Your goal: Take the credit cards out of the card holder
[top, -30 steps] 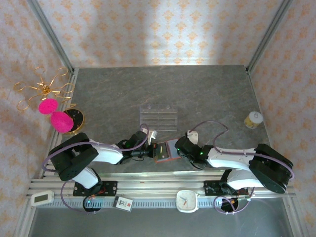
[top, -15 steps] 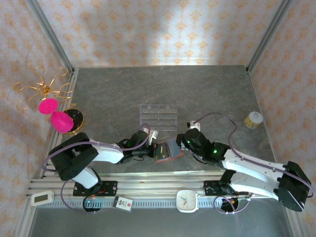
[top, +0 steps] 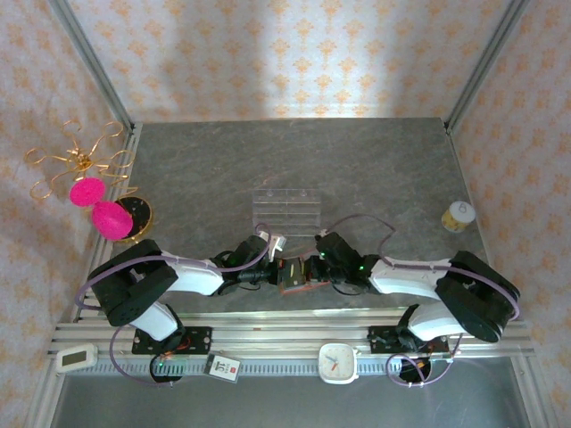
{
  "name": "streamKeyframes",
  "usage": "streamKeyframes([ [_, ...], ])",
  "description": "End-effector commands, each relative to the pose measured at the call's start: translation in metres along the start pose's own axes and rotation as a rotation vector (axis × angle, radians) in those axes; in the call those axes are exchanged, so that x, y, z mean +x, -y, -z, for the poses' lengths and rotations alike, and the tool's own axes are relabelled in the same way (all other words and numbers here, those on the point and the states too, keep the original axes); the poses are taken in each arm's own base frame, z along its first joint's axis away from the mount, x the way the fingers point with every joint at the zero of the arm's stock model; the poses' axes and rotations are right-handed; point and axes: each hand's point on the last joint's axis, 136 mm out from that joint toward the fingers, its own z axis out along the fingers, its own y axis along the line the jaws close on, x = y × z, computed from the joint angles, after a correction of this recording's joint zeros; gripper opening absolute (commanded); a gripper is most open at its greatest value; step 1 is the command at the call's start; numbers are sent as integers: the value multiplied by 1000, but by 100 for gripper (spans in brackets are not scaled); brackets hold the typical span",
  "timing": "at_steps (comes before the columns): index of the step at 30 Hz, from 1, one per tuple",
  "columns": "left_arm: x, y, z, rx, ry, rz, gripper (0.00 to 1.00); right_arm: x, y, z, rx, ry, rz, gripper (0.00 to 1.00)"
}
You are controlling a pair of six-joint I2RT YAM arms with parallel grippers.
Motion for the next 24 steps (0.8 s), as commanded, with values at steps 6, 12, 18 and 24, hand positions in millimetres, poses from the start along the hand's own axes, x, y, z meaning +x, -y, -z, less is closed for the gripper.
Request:
streamKeyframes([
  [6, 14, -11, 4, -37, -48, -12, 0, 15, 47, -7, 106, 0, -102, 0],
  [12, 13, -2, 16, -17, -24, -17, 0, 7, 37, -2, 77, 40, -113, 0],
  [18, 22, -12, 11, -42, -43, -8, 0, 9, 36, -5, 77, 32, -104, 0],
  [24, 29, -30, 5, -109, -65, 0, 0, 5, 15, 2, -25, 43, -57, 3],
])
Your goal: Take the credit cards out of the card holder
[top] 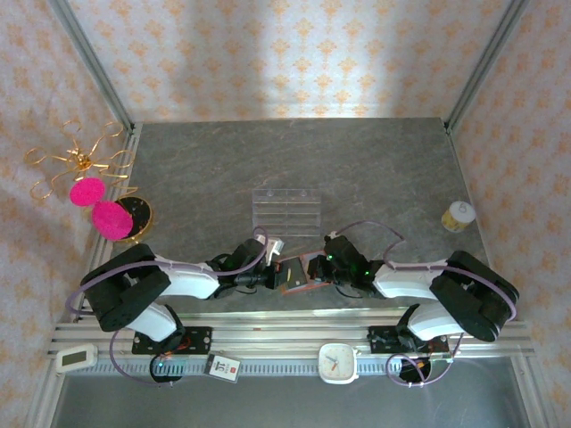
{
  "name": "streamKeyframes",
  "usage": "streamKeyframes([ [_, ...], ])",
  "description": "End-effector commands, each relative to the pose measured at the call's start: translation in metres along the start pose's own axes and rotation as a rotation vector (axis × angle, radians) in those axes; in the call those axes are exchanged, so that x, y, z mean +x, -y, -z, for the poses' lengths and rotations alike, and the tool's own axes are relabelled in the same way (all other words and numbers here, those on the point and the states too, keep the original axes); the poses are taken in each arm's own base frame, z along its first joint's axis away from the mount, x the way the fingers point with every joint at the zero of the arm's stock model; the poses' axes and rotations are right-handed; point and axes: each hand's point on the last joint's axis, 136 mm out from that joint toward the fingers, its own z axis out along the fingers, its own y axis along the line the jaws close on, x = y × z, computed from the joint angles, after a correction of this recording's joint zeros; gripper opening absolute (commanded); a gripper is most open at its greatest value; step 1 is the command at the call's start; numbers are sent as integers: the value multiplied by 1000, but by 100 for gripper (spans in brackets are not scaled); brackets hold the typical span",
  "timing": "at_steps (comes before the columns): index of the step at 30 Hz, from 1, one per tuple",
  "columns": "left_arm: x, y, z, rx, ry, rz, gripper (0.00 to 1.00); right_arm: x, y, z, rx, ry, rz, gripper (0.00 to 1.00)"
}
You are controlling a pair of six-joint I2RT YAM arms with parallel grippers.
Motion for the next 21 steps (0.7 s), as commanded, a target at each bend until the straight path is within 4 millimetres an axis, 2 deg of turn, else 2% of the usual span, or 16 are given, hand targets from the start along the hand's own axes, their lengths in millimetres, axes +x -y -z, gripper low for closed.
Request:
streamKeyframes([
  [1, 19, -30, -3, -106, -51, 13, 0, 8, 10, 4, 17, -12, 34, 5],
  [10, 23, -36, -11, -119, -79, 9, 0, 12, -5, 5, -89, -51, 35, 13],
  [21, 27, -37, -13, -117, -98, 4, 0, 16, -16, 2, -153, -81, 36, 11],
])
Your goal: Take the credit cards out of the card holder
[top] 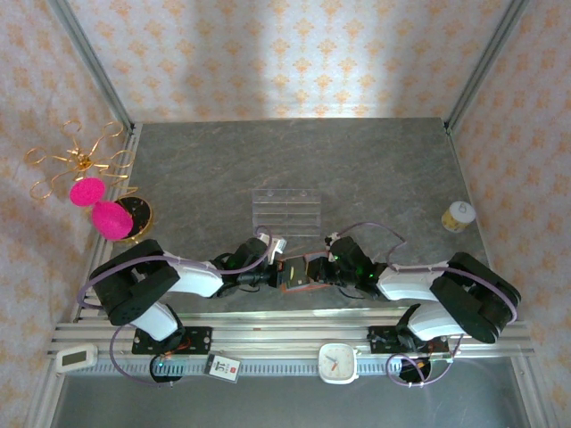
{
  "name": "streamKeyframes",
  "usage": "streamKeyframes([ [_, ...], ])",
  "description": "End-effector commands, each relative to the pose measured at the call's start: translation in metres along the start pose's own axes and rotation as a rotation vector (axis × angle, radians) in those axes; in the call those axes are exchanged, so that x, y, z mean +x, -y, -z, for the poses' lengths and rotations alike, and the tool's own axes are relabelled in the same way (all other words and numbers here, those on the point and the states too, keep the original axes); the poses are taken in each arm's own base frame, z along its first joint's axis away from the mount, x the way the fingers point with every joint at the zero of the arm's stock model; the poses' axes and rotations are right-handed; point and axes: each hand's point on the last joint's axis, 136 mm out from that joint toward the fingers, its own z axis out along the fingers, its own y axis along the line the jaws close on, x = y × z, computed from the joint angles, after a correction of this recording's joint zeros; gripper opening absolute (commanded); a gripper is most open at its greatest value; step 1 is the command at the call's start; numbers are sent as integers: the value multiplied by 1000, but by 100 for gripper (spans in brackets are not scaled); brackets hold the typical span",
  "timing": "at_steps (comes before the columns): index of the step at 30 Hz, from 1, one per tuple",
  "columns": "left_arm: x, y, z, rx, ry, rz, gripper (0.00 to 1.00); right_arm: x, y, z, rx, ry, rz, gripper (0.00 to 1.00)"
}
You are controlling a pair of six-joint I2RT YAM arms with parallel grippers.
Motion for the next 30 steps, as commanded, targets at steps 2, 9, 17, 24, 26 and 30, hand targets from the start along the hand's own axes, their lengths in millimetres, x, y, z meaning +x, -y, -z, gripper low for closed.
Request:
streamKeyframes([
  [2, 33, -38, -4, -134, -118, 22, 0, 10, -11, -2, -66, -46, 16, 11],
  [9, 32, -38, -5, -132, -117, 30, 0, 12, -16, 0, -101, -57, 16, 14],
  [17, 31, -36, -4, -119, -114, 42, 0, 18, -23, 0, -154, -86, 1, 16],
  [24, 30, -37, -2, -126, -109, 40, 0, 12, -8, 0, -53, -56, 3, 8],
  [26, 30, -37, -1, -124, -110, 42, 0, 10, -8, 3, -50, -38, 2, 16],
  [30, 31, -38, -2, -120, -112, 50, 0, 9, -8, 6, -53, -27, 3, 13],
])
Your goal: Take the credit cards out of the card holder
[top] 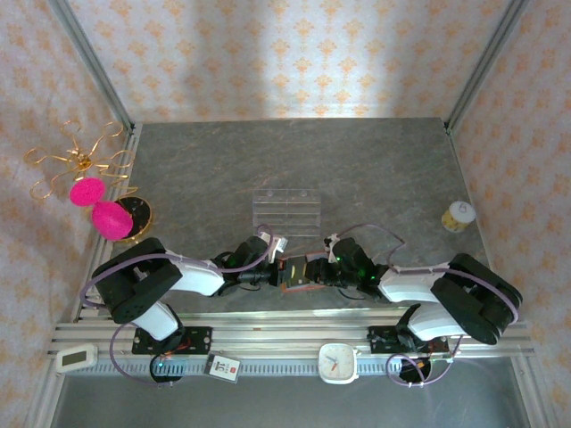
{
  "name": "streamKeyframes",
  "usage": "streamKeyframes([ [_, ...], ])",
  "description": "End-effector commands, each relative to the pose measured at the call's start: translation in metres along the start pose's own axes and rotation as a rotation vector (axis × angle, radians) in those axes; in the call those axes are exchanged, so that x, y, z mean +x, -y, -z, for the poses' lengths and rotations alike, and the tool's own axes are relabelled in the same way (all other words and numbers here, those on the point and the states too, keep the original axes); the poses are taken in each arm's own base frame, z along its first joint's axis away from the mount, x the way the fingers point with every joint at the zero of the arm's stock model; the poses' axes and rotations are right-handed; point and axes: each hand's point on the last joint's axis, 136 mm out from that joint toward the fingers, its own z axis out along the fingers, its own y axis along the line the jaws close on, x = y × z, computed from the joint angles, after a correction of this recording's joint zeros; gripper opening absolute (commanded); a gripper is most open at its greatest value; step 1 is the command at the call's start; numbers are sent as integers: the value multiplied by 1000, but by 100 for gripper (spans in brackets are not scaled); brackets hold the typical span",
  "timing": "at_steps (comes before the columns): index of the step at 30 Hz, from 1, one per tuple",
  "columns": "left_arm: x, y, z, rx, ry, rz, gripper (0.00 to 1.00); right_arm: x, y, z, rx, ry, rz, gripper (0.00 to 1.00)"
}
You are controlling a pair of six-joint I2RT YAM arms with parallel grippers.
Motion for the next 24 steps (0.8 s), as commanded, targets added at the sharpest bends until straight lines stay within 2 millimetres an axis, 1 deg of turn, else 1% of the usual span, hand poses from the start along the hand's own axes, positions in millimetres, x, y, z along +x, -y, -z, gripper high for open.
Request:
streamKeyframes([
  [1, 34, -39, 0, -134, -109, 47, 0, 4, 1, 2, 10, -10, 7, 11],
  [5, 33, -38, -1, -132, -110, 46, 0, 5, 0, 2, 1, -14, 11, 0],
  [7, 33, -38, -1, -133, -110, 47, 0, 5, 1, 2, 5, -10, 9, 0],
  [9, 33, -39, 0, -139, -110, 45, 0, 3, 6, 3, 33, 6, 2, 0],
  [12, 34, -43, 2, -144, -109, 49, 0, 2, 20, 8, 82, 33, -34, 0],
  [17, 34, -45, 5, -132, -100, 62, 0, 10, 42, 21, 117, 49, -75, 0],
  [19, 32, -43, 5, -125, -93, 60, 0, 12, 44, 23, 110, 52, -75, 0],
  [20, 32, -43, 5, -125, -95, 57, 0, 9, 39, 26, 94, 63, -65, 0],
  [22, 28, -41, 5, -119, -86, 55, 0, 10, 36, 26, 85, 57, -52, 0],
  [24, 22, -34, 6, -99, -68, 48, 0, 8, 31, 25, 68, 53, -40, 0],
])
